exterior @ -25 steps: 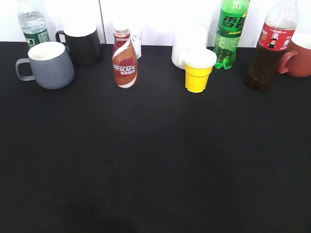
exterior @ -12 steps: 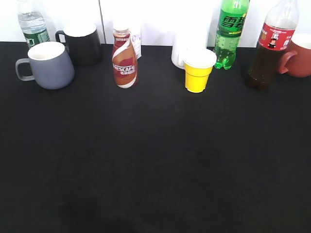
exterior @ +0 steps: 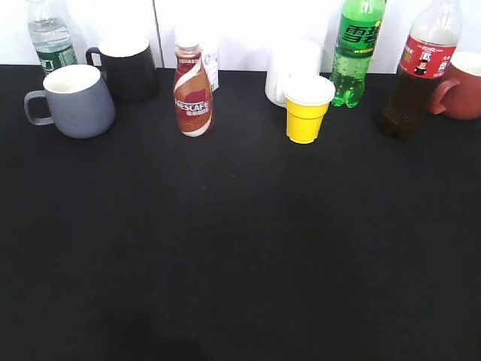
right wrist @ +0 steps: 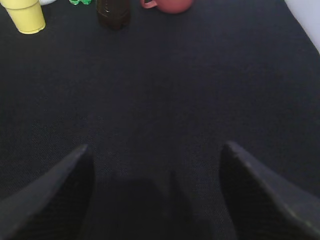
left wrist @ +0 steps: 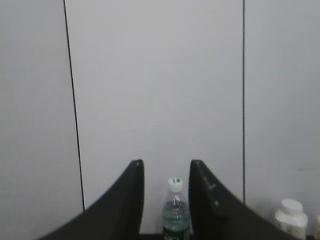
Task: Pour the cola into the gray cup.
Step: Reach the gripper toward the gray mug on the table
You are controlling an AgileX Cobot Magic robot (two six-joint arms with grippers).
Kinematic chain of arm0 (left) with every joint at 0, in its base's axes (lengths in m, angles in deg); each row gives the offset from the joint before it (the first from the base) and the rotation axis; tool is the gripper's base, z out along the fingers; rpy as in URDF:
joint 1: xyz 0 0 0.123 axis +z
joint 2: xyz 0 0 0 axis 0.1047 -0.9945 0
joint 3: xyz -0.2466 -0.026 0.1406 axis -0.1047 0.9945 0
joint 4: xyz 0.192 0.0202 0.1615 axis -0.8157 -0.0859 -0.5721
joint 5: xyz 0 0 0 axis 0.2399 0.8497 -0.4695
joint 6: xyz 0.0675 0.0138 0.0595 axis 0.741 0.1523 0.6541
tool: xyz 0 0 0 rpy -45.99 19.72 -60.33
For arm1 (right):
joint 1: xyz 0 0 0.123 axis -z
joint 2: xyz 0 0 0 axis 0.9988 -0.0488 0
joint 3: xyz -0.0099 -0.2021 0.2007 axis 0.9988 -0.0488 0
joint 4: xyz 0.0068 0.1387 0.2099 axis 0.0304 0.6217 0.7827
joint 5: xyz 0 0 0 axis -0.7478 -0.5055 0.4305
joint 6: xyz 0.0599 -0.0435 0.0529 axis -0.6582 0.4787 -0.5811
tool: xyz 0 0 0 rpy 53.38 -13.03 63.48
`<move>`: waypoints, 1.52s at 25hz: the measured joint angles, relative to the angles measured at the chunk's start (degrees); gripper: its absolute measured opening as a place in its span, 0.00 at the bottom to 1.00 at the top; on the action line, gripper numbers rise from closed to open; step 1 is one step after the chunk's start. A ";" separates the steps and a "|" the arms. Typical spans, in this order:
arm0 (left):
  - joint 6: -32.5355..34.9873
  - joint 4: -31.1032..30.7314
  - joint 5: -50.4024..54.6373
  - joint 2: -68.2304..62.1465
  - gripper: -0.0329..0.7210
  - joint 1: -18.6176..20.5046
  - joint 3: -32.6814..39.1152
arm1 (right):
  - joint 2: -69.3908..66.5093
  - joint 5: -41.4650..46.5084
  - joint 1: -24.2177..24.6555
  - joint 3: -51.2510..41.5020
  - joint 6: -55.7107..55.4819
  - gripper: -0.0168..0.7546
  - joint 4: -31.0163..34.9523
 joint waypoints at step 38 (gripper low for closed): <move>-6.51 -9.36 -67.37 -86.48 0.78 0.00 -0.01 | 0.00 0.00 0.00 0.00 0.00 0.79 -0.29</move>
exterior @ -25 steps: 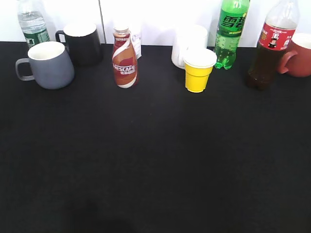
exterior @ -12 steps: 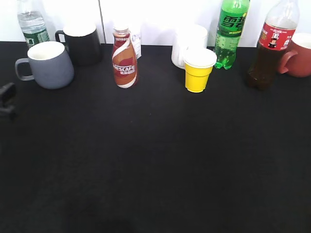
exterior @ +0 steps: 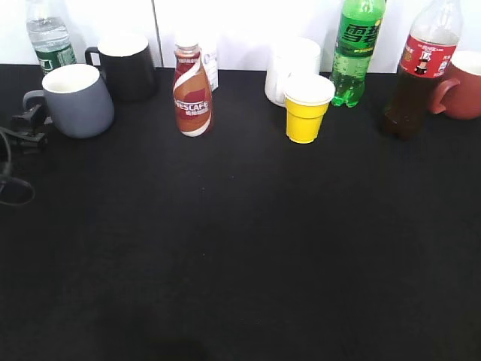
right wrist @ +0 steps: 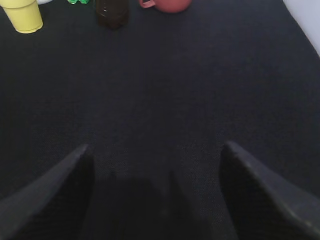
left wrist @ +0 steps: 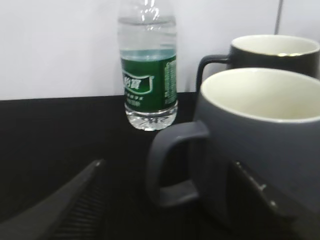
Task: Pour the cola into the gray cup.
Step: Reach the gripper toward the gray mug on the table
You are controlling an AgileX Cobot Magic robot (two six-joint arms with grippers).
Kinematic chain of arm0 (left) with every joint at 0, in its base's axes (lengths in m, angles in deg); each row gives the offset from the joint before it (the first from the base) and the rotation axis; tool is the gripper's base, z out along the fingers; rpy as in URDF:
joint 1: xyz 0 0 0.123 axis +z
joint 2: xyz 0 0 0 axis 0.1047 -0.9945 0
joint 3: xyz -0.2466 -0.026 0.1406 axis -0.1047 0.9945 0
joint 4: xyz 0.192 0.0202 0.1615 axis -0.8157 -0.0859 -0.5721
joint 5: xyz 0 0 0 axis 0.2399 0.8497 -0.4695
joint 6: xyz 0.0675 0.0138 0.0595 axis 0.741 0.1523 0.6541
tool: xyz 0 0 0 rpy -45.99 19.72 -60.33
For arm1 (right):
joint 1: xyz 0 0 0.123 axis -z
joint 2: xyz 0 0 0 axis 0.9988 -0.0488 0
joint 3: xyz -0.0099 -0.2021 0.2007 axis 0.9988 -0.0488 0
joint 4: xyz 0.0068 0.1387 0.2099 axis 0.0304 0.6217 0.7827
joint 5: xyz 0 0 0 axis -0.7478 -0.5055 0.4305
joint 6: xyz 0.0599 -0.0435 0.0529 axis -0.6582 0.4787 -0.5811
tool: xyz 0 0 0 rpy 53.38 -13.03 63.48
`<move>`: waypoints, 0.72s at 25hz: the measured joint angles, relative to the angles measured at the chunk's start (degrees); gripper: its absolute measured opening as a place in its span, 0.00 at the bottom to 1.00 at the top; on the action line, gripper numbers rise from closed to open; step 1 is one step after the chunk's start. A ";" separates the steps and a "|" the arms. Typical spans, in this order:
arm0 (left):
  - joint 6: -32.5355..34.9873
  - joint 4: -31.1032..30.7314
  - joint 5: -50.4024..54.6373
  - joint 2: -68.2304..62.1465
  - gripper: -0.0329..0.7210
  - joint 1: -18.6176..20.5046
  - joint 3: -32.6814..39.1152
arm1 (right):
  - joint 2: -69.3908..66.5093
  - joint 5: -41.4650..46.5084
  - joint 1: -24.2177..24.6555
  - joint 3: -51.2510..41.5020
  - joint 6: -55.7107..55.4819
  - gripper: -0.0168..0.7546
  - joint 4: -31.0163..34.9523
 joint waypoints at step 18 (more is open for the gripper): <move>0.00 -1.01 0.78 -3.97 0.70 1.66 -8.58 | 0.00 0.00 0.00 0.00 0.04 0.79 -0.20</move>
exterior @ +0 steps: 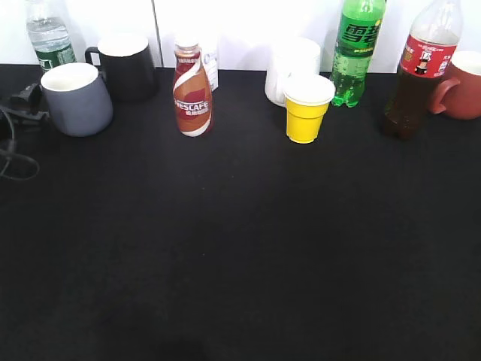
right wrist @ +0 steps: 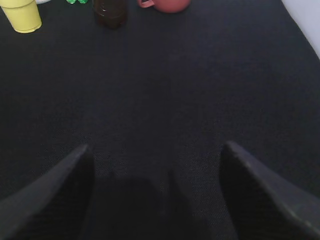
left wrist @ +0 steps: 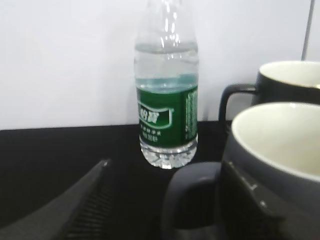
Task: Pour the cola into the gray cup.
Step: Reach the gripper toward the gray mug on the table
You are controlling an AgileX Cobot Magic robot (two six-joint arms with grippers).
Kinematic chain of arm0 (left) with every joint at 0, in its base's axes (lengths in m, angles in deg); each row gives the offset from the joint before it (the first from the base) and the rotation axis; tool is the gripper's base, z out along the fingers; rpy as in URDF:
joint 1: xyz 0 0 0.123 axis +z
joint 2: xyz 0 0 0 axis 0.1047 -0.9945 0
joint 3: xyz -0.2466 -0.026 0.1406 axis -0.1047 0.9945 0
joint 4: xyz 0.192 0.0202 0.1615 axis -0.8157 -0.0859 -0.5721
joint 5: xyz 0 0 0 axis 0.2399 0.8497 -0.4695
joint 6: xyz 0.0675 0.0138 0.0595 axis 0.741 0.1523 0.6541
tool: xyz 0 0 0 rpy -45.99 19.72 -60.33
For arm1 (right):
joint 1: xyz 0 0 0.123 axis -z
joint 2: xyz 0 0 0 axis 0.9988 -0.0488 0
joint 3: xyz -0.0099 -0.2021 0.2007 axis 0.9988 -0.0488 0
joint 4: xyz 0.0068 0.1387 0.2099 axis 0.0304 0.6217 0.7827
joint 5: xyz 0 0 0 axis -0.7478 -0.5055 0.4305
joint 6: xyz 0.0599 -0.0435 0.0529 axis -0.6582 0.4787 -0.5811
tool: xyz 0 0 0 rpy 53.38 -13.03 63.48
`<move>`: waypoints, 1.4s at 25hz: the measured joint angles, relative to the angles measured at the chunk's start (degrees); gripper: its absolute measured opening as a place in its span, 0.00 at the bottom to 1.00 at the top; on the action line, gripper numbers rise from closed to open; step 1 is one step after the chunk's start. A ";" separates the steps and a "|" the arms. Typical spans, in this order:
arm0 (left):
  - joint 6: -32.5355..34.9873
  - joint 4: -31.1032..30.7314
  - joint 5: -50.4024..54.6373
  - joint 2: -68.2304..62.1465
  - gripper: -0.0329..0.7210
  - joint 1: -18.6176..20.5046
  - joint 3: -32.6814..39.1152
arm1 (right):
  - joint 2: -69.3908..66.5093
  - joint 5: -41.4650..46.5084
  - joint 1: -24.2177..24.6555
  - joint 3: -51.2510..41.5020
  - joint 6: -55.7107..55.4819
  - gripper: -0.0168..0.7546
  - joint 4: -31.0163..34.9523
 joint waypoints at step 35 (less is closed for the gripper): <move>-0.03 -0.43 1.47 -9.54 0.11 0.05 -9.56 | 0.00 0.00 0.00 0.00 0.14 0.79 -0.05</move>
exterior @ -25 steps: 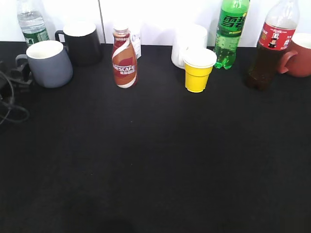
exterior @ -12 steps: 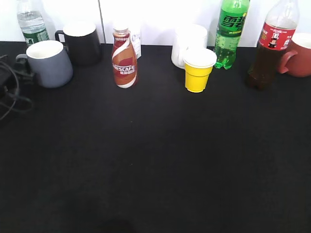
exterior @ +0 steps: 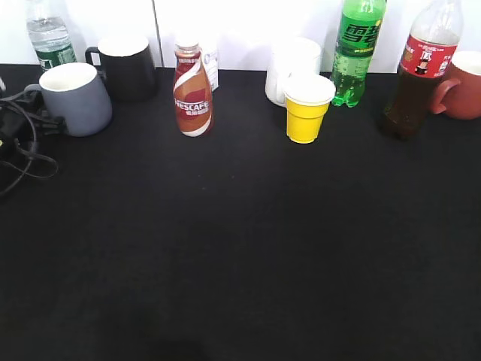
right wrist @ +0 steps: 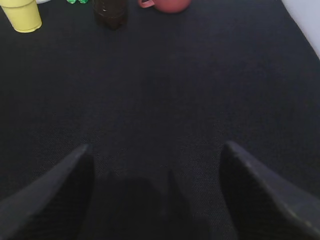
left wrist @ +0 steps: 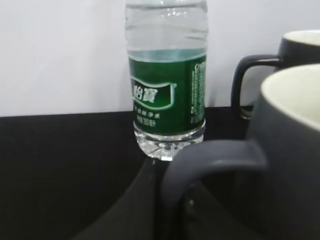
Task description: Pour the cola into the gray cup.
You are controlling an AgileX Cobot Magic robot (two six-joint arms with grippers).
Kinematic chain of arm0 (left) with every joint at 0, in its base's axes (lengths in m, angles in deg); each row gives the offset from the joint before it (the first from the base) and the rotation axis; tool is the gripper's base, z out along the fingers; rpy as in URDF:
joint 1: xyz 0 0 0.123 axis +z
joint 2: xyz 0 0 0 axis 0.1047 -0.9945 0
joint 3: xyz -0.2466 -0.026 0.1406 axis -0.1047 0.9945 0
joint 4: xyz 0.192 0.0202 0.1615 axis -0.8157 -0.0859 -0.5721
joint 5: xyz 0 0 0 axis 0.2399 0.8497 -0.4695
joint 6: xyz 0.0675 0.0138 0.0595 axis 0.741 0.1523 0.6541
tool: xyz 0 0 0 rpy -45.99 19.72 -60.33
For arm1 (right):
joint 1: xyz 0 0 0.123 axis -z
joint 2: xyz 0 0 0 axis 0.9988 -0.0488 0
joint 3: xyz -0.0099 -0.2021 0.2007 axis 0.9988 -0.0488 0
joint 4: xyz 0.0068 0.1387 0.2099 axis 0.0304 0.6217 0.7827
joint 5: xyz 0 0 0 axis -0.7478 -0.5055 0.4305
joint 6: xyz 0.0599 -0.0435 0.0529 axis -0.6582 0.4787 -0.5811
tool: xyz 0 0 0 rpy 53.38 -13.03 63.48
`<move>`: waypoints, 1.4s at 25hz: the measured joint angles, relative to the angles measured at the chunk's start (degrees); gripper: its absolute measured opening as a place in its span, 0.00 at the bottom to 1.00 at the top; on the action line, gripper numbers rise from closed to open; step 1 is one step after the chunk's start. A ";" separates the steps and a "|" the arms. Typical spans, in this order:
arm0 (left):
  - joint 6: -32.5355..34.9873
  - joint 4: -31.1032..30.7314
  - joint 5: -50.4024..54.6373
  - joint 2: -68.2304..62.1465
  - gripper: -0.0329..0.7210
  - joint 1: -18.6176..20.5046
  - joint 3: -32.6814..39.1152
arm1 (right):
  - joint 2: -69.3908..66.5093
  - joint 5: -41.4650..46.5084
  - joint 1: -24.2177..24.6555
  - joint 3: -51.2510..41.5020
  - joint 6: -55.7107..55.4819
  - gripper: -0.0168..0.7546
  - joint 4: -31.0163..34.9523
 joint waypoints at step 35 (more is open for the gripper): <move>-39.39 -48.43 16.61 63.09 0.11 0.18 22.74 | -72.39 -98.08 -8.08 -0.89 -17.08 0.47 -11.57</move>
